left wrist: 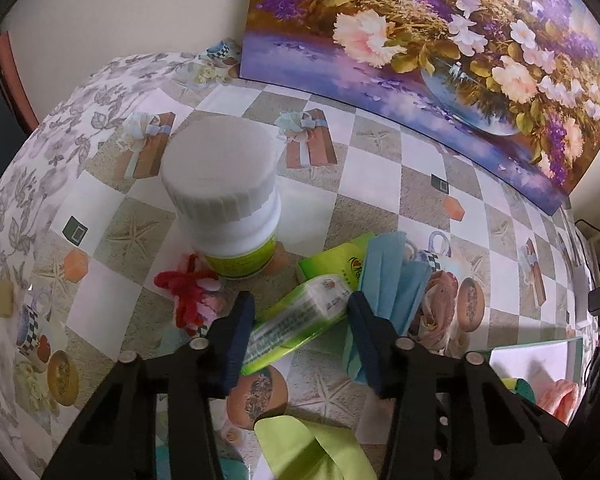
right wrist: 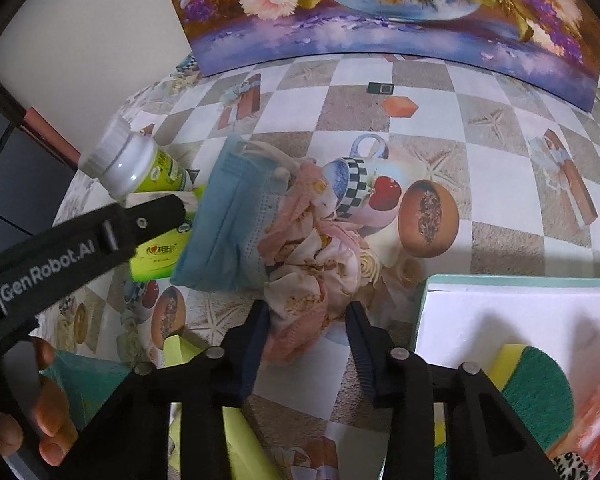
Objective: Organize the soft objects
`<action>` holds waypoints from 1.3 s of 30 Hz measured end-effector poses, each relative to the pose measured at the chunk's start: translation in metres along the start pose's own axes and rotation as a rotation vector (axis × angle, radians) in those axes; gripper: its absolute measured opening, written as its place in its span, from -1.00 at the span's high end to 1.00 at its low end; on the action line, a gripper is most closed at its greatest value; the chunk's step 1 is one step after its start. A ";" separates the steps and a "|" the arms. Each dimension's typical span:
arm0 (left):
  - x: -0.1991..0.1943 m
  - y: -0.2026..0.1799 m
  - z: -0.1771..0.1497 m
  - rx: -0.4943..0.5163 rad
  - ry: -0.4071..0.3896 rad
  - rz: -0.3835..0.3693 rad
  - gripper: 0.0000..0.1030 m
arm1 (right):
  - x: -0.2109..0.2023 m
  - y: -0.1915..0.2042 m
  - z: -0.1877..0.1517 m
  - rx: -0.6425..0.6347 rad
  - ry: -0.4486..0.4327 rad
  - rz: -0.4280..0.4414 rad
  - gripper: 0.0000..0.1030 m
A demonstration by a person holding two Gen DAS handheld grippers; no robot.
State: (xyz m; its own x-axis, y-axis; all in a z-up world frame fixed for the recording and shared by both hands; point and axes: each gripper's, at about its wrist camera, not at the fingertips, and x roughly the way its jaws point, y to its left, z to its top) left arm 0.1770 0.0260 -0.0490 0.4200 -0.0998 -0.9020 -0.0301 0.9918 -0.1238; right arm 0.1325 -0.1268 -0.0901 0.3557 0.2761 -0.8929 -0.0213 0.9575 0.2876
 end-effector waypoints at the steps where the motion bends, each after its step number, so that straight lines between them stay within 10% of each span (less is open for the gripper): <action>1: -0.001 -0.001 0.000 0.004 -0.002 0.001 0.12 | 0.000 -0.001 0.000 0.004 0.002 0.004 0.28; 13: -0.009 0.004 0.001 0.000 -0.019 0.005 0.23 | 0.000 -0.005 -0.002 0.003 0.002 0.014 0.81; 39: -0.093 0.000 0.013 0.000 -0.208 0.012 0.23 | -0.096 -0.008 0.014 0.043 -0.215 0.133 0.87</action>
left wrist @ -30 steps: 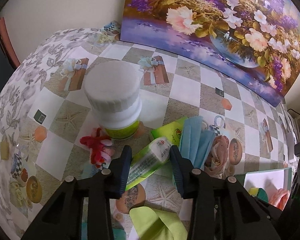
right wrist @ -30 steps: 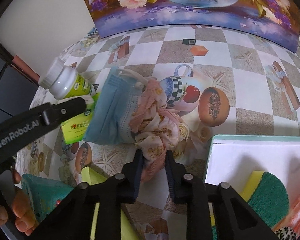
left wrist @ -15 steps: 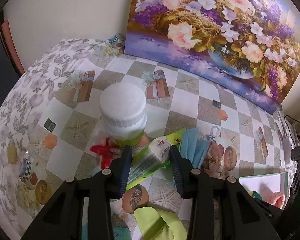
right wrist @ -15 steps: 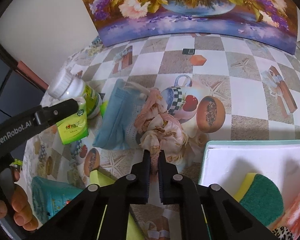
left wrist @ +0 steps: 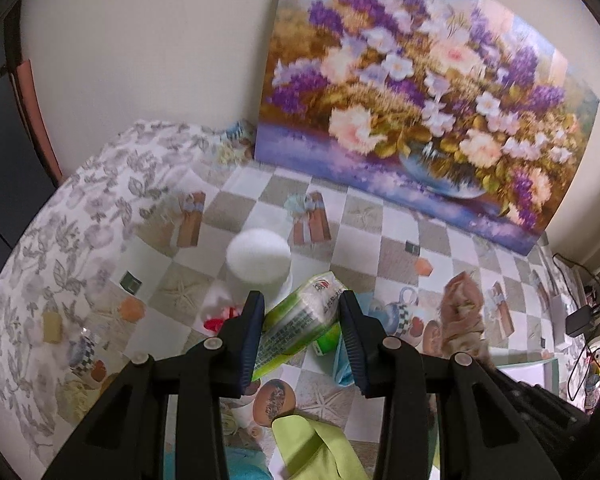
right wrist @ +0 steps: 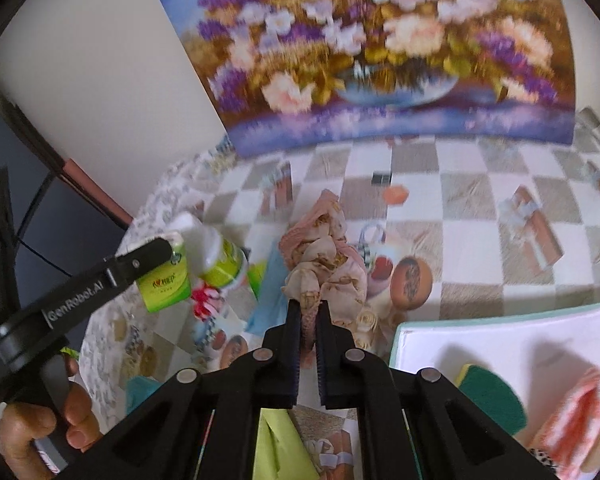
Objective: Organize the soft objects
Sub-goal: 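Grasp the green tissue pack with the left tool while the right tool grasps the floral cloth, then carry the tissue pack and floral cloth into the white tray and open both tools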
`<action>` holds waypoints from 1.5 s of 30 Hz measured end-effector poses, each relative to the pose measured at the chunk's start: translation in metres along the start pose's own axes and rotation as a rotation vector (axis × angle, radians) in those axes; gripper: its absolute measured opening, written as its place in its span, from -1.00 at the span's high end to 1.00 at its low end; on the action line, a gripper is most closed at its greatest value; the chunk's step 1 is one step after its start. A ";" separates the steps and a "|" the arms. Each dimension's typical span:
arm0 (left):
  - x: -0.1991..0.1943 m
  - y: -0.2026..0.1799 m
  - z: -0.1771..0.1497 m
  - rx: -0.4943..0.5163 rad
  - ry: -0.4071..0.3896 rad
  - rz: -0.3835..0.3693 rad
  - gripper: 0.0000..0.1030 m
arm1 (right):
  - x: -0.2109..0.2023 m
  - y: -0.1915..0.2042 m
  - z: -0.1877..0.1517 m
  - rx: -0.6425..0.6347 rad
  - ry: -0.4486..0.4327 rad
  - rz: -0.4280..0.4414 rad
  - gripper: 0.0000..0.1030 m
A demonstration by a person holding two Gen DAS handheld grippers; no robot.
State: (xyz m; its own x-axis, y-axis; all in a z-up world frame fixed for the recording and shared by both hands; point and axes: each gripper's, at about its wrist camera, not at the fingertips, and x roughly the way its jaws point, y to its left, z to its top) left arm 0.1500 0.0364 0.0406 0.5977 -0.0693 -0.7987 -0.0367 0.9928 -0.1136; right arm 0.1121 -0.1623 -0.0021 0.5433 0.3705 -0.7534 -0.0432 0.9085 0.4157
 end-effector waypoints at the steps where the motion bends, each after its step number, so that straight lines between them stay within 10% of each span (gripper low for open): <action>1: -0.006 -0.001 0.001 0.001 -0.011 -0.002 0.23 | -0.007 0.001 0.002 0.000 -0.014 -0.001 0.87; 22: -0.083 -0.070 -0.003 0.104 -0.147 -0.114 0.22 | -0.148 -0.057 0.014 0.083 -0.195 -0.247 0.87; 37: -0.078 -0.194 -0.049 0.338 -0.066 -0.236 0.22 | -0.218 -0.141 -0.005 0.227 -0.260 -0.454 0.87; 45: -0.046 -0.241 -0.082 0.407 0.061 -0.287 0.22 | -0.196 -0.178 -0.015 0.265 -0.145 -0.490 0.85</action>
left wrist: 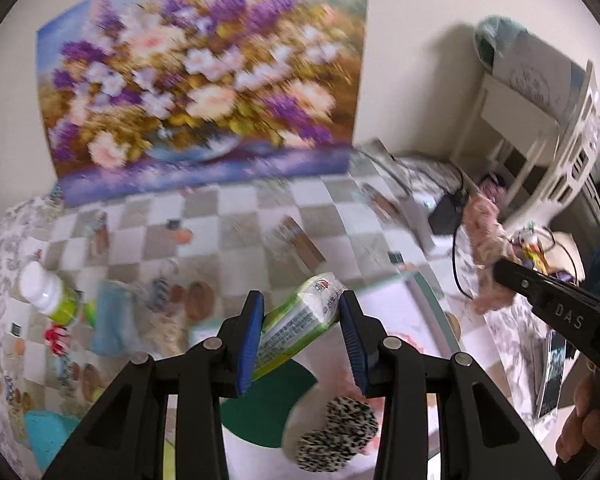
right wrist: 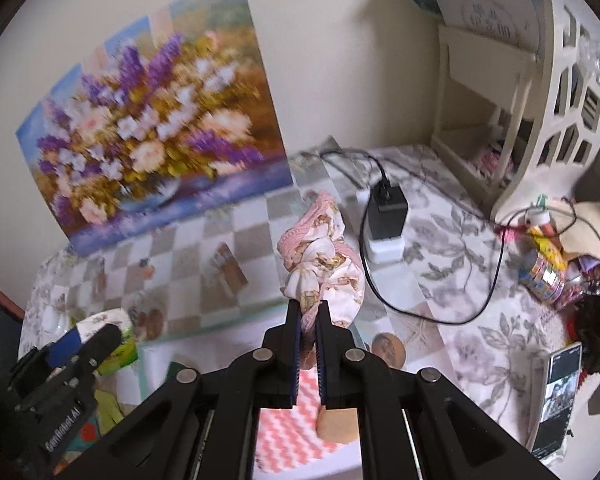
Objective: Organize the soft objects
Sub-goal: 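Carry the tissue pack and floral cloth into the white tray and open both tools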
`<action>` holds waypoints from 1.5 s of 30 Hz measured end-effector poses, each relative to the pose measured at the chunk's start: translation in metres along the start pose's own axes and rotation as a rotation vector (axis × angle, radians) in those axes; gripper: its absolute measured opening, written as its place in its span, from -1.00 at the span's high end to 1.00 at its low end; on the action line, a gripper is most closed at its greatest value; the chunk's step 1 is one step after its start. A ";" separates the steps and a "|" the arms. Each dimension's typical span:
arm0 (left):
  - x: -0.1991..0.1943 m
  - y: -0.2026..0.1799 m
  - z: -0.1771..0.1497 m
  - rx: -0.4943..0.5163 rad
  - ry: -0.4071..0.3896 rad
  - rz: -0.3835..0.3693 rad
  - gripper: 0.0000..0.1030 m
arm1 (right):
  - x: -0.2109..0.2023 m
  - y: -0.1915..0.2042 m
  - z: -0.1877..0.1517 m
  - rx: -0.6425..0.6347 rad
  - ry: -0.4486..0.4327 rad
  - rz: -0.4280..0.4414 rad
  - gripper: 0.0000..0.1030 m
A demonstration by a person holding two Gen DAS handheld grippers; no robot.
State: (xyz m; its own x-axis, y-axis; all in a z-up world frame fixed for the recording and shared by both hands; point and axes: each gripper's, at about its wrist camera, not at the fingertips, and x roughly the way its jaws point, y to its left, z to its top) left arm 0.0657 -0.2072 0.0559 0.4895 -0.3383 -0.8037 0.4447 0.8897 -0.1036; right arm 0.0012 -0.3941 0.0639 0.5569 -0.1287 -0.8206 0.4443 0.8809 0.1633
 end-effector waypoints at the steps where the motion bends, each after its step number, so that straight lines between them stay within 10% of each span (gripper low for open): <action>1: 0.006 -0.004 -0.002 0.000 0.015 -0.010 0.22 | 0.003 -0.002 -0.002 0.006 0.010 0.001 0.85; 39: 0.086 -0.017 -0.033 -0.117 0.257 -0.148 0.19 | 0.123 -0.006 -0.053 -0.066 0.381 -0.116 0.78; 45: 0.073 -0.016 -0.028 -0.111 0.244 -0.145 0.02 | 0.116 -0.005 -0.050 -0.062 0.366 -0.108 0.48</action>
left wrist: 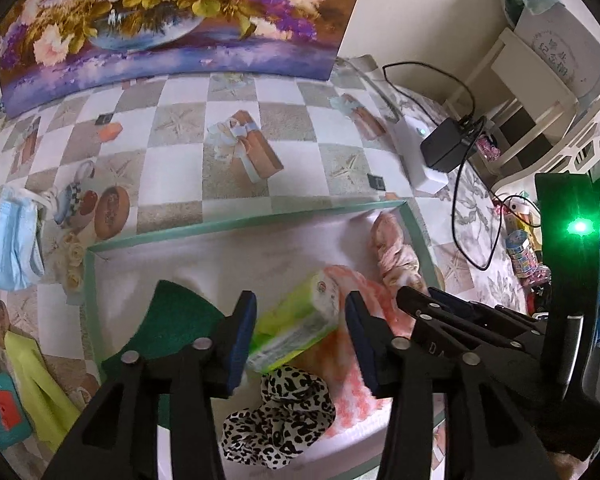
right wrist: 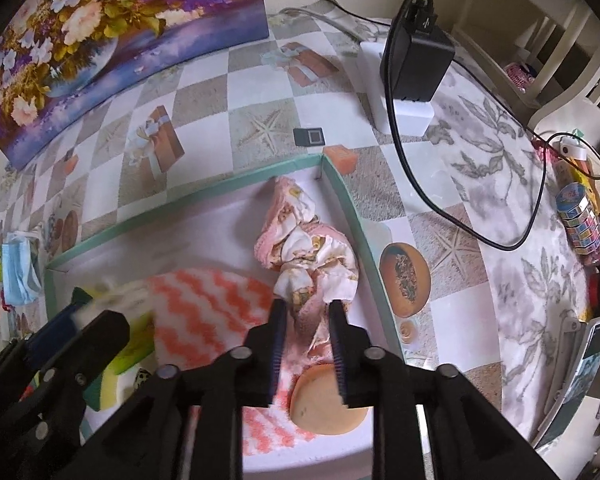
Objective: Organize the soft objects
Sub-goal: 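Carry the tissue pack and floral cloth into the white tray and open both tools, then move both tools back to the pile toward the blue mask and green packet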
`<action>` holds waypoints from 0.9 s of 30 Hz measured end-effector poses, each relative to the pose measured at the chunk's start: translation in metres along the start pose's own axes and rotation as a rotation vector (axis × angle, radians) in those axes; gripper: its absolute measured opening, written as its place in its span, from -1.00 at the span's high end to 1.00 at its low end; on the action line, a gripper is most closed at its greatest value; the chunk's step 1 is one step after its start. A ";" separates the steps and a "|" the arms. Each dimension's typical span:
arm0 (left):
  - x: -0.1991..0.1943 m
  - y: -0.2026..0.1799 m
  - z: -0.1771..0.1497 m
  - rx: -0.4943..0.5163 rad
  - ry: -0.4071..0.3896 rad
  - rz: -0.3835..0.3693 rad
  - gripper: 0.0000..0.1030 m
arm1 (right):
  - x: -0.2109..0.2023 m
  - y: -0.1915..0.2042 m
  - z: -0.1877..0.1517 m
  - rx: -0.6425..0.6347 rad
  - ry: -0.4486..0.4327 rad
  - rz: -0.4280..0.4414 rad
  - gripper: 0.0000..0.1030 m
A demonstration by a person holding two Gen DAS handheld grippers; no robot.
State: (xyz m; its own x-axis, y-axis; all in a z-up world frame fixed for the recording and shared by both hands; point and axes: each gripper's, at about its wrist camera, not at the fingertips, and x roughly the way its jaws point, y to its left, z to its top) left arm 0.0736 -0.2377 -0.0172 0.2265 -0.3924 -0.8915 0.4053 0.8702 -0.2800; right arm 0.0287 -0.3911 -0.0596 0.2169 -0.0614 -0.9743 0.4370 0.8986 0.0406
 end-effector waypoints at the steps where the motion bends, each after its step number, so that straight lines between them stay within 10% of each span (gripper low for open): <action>1: -0.004 -0.001 0.001 0.004 -0.010 0.002 0.02 | -0.002 0.000 0.001 0.003 -0.005 0.006 0.48; 27: -0.063 0.058 0.024 -0.064 -0.175 0.248 -0.78 | -0.087 0.008 0.004 -0.002 -0.228 0.026 -0.43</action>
State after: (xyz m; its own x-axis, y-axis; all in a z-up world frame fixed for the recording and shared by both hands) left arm 0.1038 -0.1698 0.0310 0.4626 -0.2060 -0.8623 0.2635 0.9606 -0.0881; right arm 0.0171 -0.3805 0.0265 0.4203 -0.1346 -0.8974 0.4266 0.9022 0.0645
